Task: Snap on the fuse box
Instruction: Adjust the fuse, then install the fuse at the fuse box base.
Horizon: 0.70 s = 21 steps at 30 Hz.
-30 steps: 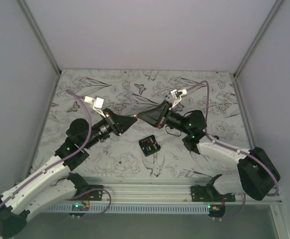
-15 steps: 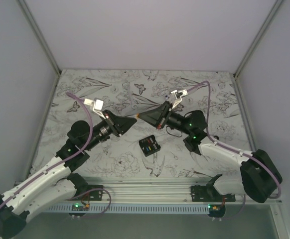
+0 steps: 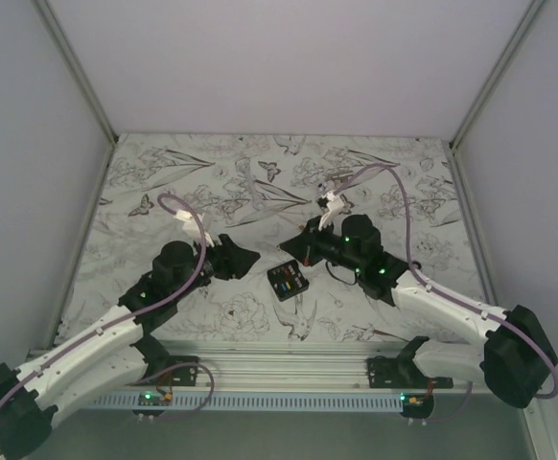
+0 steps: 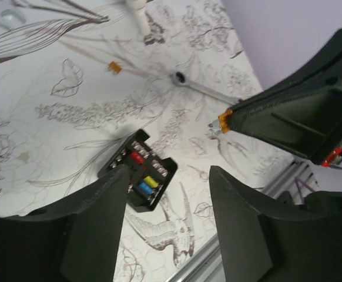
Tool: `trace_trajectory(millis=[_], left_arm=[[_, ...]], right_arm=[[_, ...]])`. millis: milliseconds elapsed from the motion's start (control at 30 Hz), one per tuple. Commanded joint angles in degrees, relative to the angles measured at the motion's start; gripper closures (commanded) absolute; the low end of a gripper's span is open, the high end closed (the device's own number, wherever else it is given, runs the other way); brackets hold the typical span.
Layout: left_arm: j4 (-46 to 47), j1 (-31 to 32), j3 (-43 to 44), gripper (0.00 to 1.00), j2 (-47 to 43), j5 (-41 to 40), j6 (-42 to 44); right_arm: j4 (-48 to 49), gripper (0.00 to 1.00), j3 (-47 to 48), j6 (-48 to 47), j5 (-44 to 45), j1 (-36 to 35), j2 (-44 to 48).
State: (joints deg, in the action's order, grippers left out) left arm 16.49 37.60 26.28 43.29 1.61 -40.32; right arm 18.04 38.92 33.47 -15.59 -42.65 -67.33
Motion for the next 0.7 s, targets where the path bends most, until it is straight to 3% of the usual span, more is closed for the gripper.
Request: trace_trajectory(millis=[0, 167, 367, 667], left_arm=[[-4.77, -0.96, -0.26, 0.36, 2.54, -2.39, 3.61], [-5.58, -2.17, 0.42, 0.18, 8.63, 0.41, 3.64], [-5.75, -4.98, 0.95, 0.04, 14.71, 4.08, 2.15], [-5.92, -9.3, 2.03, 0.0, 21.48, 7.2, -0.31]], right_arm=[[-12.97, 1.0, 2.36, -8.07, 12.35, -2.79, -0.42], [-19.14, 1.0, 3.62, -12.36, 24.73, -7.81, -3.65], [-22.22, 1.0, 4.75, -13.51, 32.08, -11.97, -8.38], [-24.27, 1.0, 5.42, -13.61, 34.25, -14.72, -11.98]])
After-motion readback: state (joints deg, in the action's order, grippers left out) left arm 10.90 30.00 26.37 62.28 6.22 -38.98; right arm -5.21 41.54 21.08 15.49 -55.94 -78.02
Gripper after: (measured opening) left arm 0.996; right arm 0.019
